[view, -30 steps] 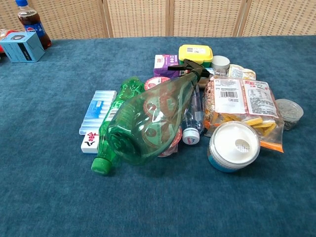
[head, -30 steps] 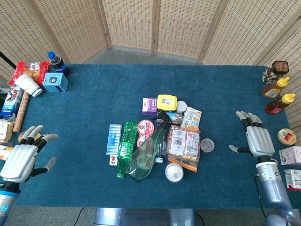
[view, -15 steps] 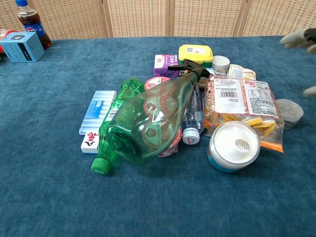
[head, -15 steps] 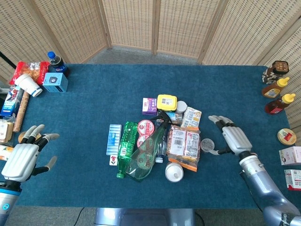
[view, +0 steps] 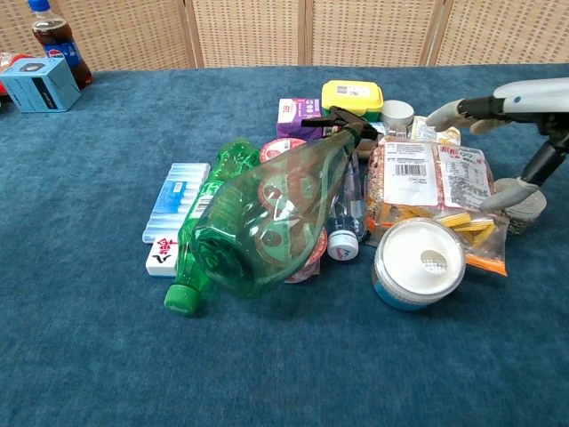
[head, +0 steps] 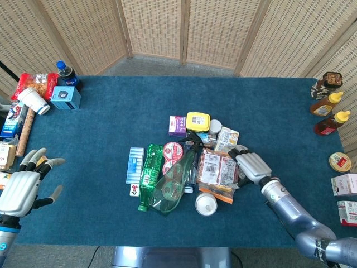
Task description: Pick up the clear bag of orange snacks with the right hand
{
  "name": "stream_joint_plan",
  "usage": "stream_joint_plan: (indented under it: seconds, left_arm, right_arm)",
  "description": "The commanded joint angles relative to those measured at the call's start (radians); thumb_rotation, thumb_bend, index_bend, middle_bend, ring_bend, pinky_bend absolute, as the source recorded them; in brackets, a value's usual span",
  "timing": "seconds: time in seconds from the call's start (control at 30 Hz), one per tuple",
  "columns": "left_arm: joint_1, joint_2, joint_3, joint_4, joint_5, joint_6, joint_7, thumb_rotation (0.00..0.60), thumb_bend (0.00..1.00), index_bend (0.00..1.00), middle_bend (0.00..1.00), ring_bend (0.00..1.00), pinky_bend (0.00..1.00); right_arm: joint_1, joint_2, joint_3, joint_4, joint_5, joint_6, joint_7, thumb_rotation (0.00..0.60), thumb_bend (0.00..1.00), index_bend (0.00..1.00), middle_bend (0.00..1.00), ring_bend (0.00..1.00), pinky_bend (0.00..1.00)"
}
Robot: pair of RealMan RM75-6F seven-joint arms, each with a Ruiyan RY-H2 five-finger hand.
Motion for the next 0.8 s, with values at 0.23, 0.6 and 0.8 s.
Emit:
stream_joint_plan:
  seconds: [0.23,0.6,0.8]
  left_arm:
    - [0.017,0.010,0.005,0.007,0.011,0.021,-0.020,0.600,0.41,0.24,0.33,0.07,0.00]
    - [0.020,0.005,0.002,0.022,0.008,0.021,-0.036,0.600,0.41,0.24,0.33,0.07,0.00]
    - [0.018,0.002,-0.001,0.027,0.002,0.017,-0.042,0.600,0.41,0.24,0.33,0.07,0.00]
  right_arm:
    - [0.067,-0.046,0.002,0.024,0.067,-0.043,-0.050,0.600,0.00,0.00,0.00,0.00,0.00]
    - [0.108,-0.124,0.018,0.103,0.094,-0.024,-0.051,0.600,0.00,0.65,1.00,0.96,0.69]
    - [0.093,-0.126,0.029,0.133,0.086,0.008,-0.001,0.600,0.00,0.78,1.00,1.00,0.88]
